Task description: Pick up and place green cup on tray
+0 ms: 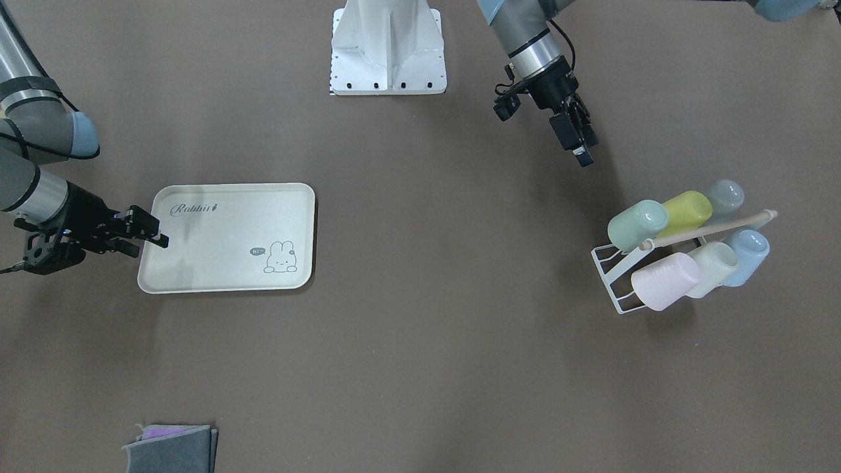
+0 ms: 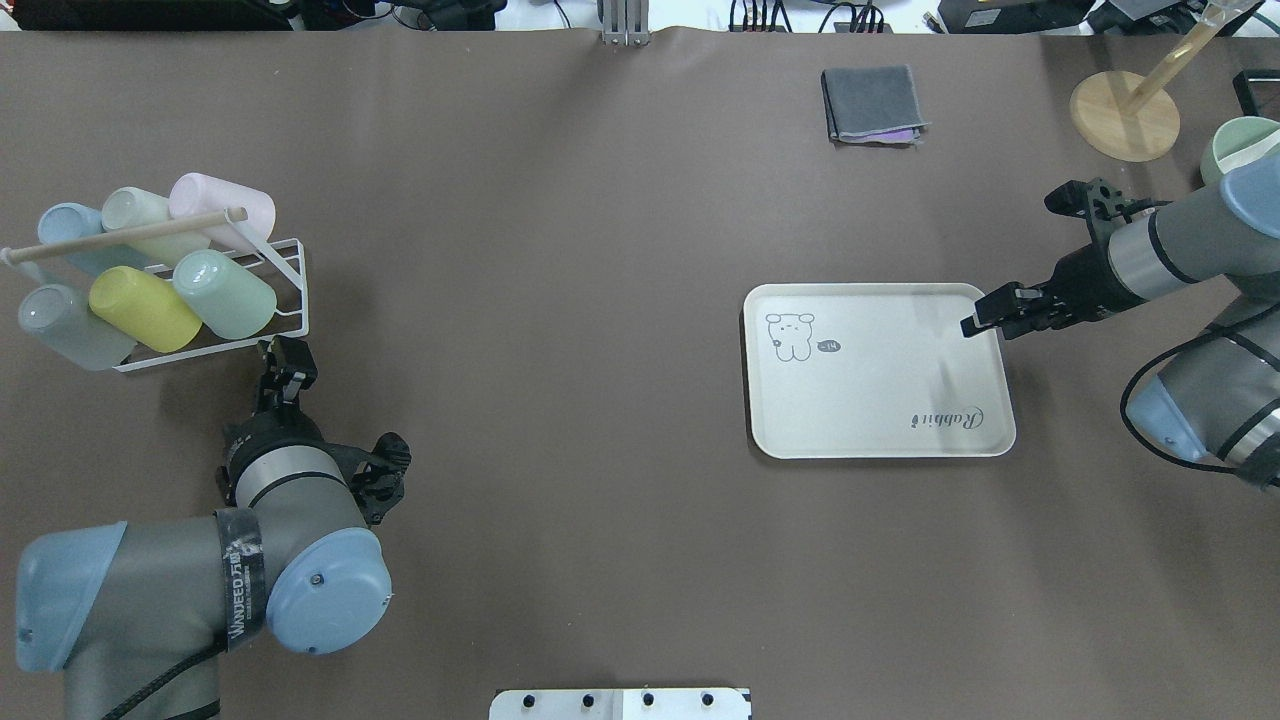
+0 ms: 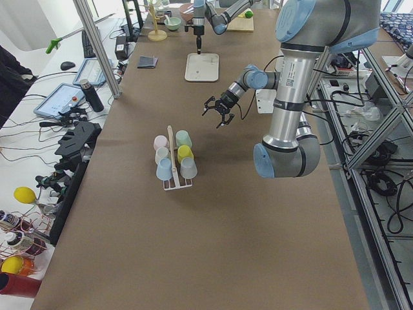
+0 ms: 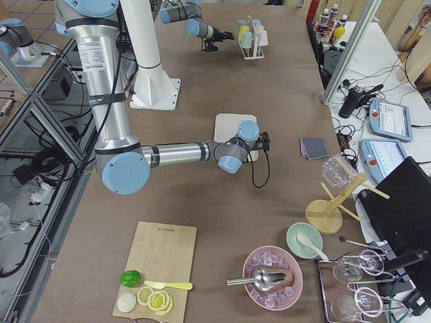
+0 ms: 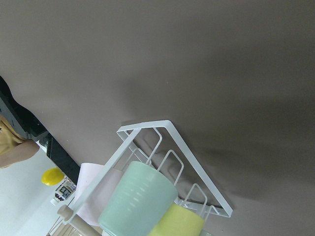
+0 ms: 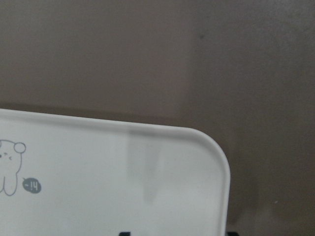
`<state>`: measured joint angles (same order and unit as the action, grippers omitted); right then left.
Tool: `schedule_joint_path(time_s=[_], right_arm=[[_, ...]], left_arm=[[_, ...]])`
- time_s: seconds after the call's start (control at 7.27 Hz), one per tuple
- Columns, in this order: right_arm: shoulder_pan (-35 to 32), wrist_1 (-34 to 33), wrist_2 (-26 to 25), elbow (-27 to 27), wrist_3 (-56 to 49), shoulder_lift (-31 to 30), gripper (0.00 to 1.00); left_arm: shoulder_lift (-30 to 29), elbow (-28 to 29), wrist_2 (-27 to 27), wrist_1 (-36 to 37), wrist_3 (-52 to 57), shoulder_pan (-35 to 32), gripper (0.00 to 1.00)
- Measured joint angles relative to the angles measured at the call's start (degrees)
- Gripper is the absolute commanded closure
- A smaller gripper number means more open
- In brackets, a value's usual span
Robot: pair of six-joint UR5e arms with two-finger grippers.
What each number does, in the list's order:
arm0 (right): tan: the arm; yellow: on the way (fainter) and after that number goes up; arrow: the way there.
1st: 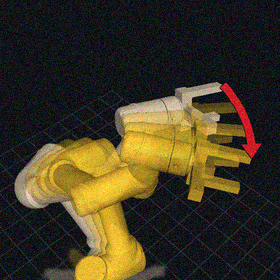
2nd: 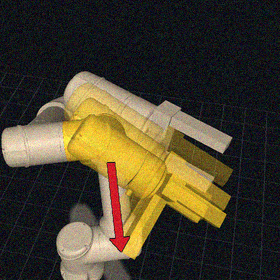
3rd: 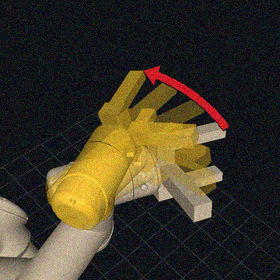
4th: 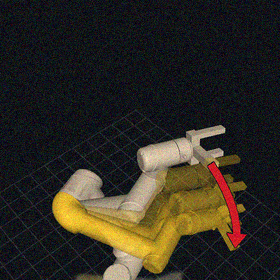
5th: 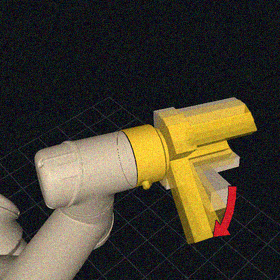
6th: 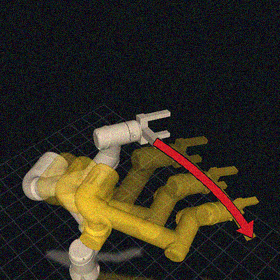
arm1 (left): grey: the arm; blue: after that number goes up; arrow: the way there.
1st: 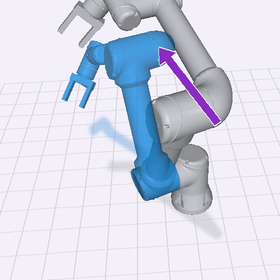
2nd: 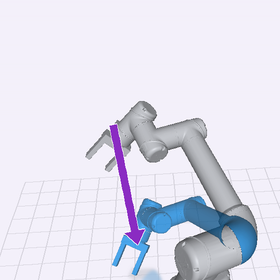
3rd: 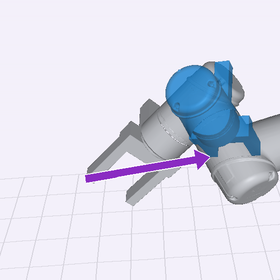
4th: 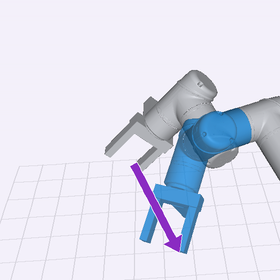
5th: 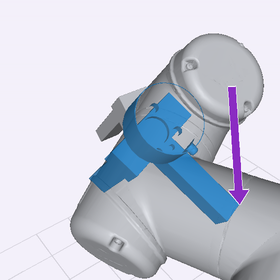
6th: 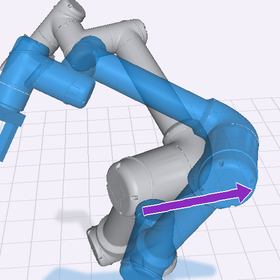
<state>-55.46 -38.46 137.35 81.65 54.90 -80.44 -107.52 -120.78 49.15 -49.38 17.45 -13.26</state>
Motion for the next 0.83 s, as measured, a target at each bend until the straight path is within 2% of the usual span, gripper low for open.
schedule_joint_path(time_s=[0.41,0.55,0.83], right_arm=[[-0.1,-1.5,0.2,-1.4,-0.9,0.5,0.29],[0.8,-1.5,-0.7,-1.9,-0.9,0.7,0.33],[1.7,-1.6,-1.5,-2.2,-1.0,0.7,0.59]], left_arm=[[-0.5,5.6,-6.8,0.6,7.8,-0.2,0.03],[-0.9,7.8,-9.1,1.0,8.5,-0.3,0.03],[-1.7,11.4,-12.1,1.3,8.7,-0.9,0.03]])
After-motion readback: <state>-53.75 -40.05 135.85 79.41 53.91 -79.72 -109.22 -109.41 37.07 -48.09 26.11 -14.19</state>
